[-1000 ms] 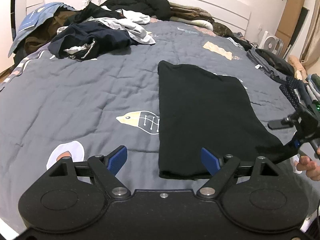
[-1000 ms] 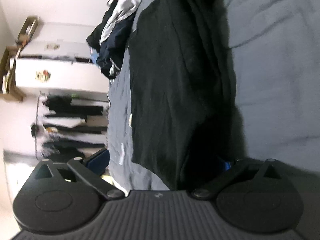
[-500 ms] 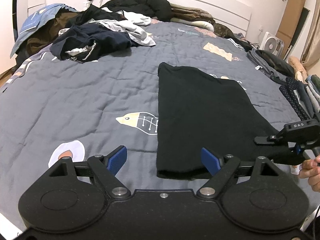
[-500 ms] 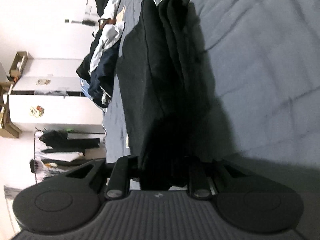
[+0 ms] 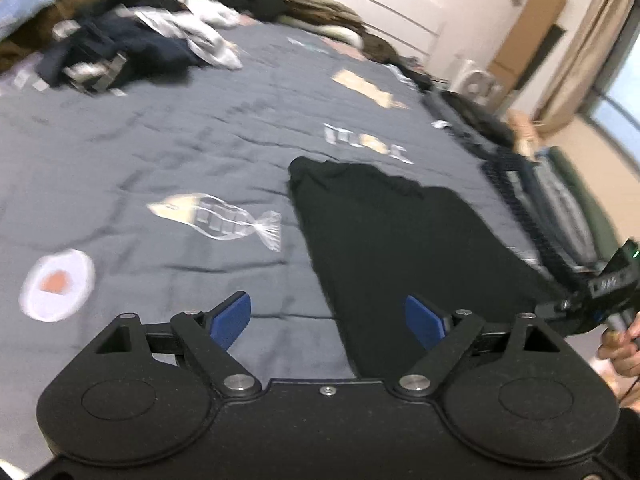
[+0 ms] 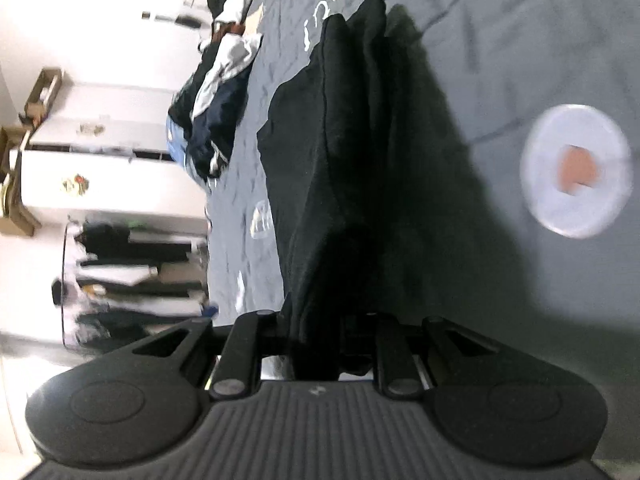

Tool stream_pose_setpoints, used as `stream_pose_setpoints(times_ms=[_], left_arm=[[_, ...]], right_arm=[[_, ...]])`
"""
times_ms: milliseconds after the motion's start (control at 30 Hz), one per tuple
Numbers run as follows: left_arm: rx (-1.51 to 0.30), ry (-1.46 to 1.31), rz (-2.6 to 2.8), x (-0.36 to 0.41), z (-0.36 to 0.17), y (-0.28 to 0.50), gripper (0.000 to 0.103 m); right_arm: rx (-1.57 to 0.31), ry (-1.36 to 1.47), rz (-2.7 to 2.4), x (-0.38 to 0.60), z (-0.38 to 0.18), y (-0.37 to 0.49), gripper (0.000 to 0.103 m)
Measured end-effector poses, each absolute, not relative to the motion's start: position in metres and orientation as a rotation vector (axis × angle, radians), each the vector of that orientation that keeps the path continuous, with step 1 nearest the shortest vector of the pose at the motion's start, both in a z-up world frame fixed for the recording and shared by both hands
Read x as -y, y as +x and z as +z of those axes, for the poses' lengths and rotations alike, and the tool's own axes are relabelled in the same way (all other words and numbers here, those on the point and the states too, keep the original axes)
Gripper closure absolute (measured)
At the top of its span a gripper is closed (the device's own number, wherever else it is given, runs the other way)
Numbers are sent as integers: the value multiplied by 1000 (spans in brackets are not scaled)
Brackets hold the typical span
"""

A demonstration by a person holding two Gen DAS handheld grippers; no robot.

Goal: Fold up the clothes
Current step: 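Lower the right tool onto the folded black shirt's end and grasp it, then grasp the shirt's other end with the left tool while the right tool holds it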

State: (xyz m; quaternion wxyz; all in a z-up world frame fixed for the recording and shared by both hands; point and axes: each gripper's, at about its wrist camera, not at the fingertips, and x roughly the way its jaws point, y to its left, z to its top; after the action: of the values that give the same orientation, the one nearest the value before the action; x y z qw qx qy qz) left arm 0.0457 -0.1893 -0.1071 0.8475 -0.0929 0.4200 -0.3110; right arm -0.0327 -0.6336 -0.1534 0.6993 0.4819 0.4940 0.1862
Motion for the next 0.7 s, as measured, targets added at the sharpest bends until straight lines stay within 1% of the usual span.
stream_pose_setpoints(times_ms=[133,267,467,700], left_arm=[[-959,-327,-773,202,-135,75,15],[-1019,-449,-824,221,-167,114,15],[-1078,-457,-835,265,-198,160,15],[-1111,-471,-907,305,-217,192,15]], right_arm=[[-1155,1002,442,652,-148,-52,85],[-1186,997,403,660,-161,-58,85],[-1181,1013,404,656,-172,-61,85],[-1177,1040,405,660,-179,-66,85]])
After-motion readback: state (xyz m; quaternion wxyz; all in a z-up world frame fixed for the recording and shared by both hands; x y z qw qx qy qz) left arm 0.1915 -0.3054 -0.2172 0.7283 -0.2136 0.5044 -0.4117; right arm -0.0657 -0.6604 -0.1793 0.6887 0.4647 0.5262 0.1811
